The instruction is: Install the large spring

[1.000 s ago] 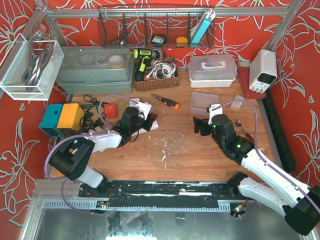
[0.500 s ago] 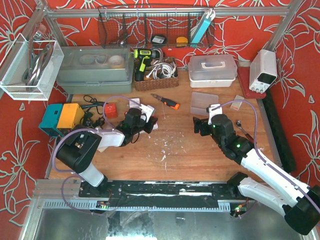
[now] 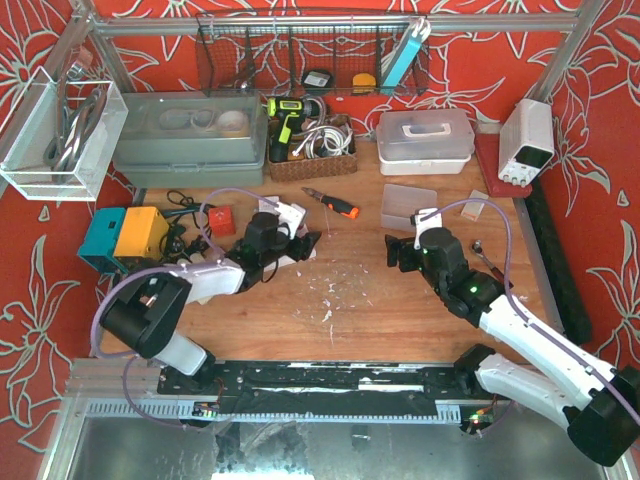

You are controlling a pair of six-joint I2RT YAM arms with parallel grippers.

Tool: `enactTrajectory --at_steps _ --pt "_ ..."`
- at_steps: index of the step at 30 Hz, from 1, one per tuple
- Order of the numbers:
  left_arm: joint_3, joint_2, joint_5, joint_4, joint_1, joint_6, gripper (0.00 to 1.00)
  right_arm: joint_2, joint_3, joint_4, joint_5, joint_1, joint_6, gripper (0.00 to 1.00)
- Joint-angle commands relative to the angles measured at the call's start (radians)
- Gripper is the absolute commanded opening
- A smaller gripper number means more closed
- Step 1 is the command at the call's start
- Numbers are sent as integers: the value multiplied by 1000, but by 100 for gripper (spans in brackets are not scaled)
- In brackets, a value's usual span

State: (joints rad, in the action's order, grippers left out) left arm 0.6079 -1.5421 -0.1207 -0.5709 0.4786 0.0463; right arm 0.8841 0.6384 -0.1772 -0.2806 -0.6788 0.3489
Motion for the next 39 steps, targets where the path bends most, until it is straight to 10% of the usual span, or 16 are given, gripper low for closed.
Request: enactTrajectory --at_steps 1,6,22,39 --pt "8 116 -13 4 0 -12 80 5 21 9 -27 2 -16 99" --pt "-34 277 8 19 -1 -48 99 -1 1 33 -83 2 -26 99" --pt "-389 844 478 -1 -32 43 100 -34 -125 337 -365 105 -384 99" --pt "-520 633 336 -153 -317 37 99 238 -325 753 -228 363 -399 99"
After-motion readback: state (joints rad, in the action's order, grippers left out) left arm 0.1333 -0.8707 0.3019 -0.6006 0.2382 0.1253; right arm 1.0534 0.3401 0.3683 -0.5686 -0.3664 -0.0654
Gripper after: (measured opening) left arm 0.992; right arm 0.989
